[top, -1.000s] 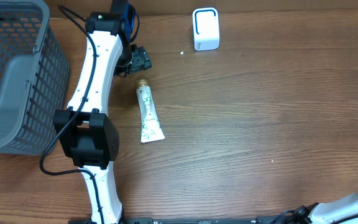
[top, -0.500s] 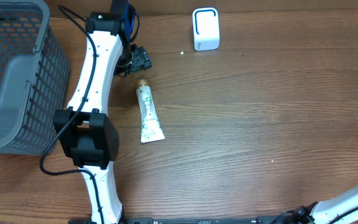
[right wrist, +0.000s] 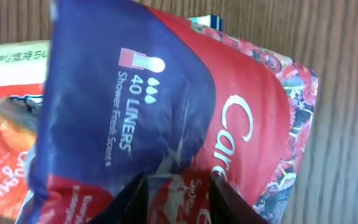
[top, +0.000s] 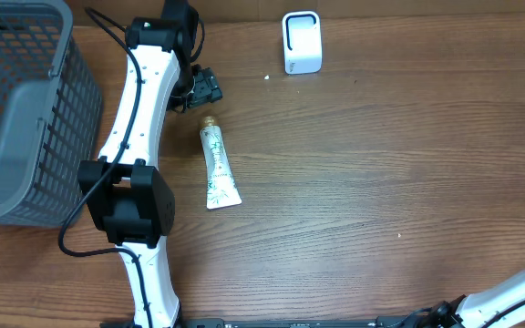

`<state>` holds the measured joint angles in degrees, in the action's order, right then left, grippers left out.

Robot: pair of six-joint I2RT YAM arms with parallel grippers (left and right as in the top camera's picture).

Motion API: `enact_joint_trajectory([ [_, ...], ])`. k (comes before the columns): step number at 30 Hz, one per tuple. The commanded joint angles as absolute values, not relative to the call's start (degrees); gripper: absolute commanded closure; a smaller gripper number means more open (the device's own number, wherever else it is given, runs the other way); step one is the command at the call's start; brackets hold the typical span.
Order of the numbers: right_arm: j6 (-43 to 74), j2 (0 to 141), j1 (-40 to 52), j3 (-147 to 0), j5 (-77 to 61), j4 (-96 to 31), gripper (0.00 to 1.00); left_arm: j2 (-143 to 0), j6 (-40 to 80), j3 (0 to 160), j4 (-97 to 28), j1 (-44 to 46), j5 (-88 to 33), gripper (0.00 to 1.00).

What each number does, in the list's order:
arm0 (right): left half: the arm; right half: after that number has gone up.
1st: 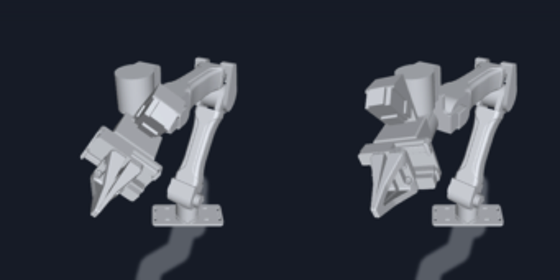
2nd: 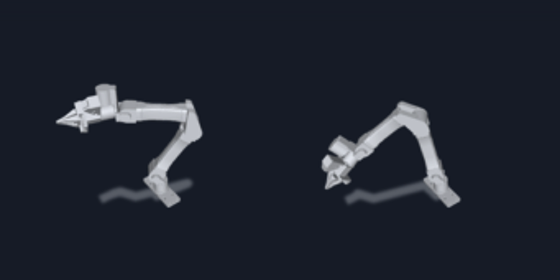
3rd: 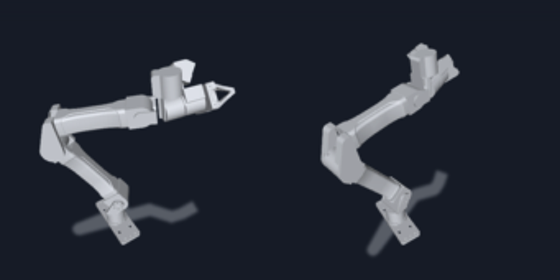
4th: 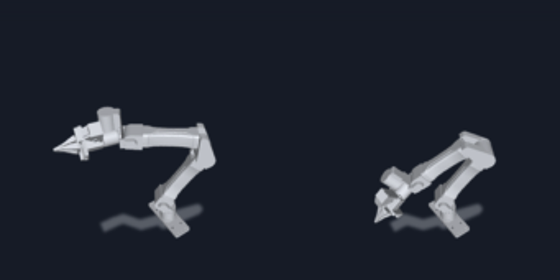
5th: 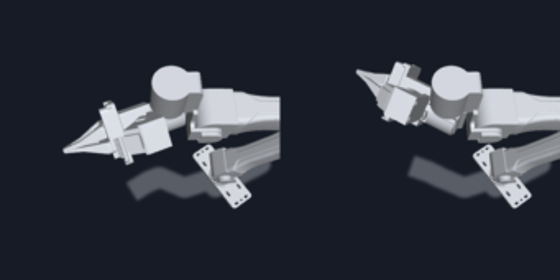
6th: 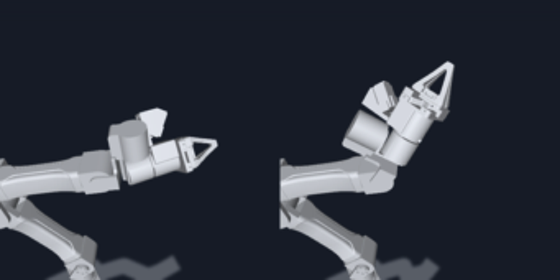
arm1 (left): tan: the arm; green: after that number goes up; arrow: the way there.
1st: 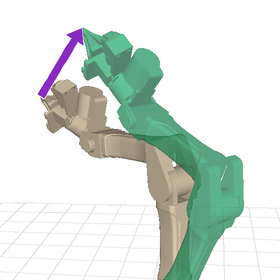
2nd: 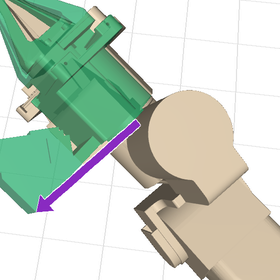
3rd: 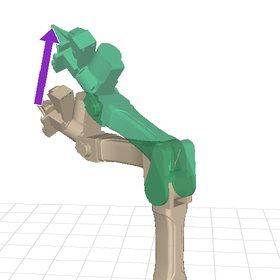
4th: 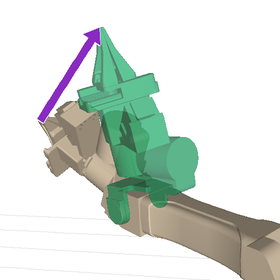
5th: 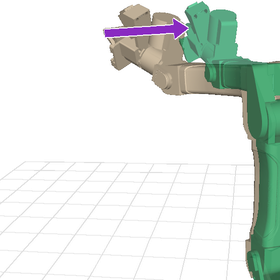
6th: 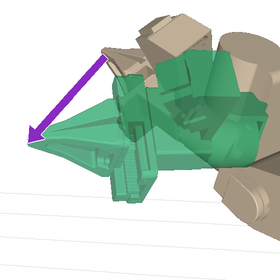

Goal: Scan the item barcode
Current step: 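Carry the purple pack to the right table edge and release it, then reach the left gripper to the white gold-capped tube and grasp it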

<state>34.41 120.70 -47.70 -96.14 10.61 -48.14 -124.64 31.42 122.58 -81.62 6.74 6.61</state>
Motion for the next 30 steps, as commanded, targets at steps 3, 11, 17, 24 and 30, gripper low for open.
enact_joint_trajectory([
  [3, 34.24, 110.34, -48.23, -100.14, 6.79, -47.94, 0.4, -124.4, 31.53, 122.23, -81.6, 6.68, 6.5, 0.0],
  [11, 34.26, 103.2, -48.21, -100.82, -24.14, -47.9, 0.0, -124.4, 31.53, 122.23, -81.6, 6.68, 6.5, 0.0],
  [17, 34.2, 103.26, -44.66, -100.51, -40.1, -48.88, 0.0, -124.4, 31.53, 122.23, -81.6, 6.68, 6.5, 0.0],
  [24, 34.22, 103.26, -35.86, -100.51, -34.04, -51.35, 0.0, -124.4, 31.53, 122.23, -81.6, 6.68, 6.5, 0.0],
  [30, 34.22, 103.26, -30.92, -100.51, -29.15, -51.37, 0.0, -124.4, 31.53, 122.23, -81.58, 6.68, 6.42, 0.0],
])
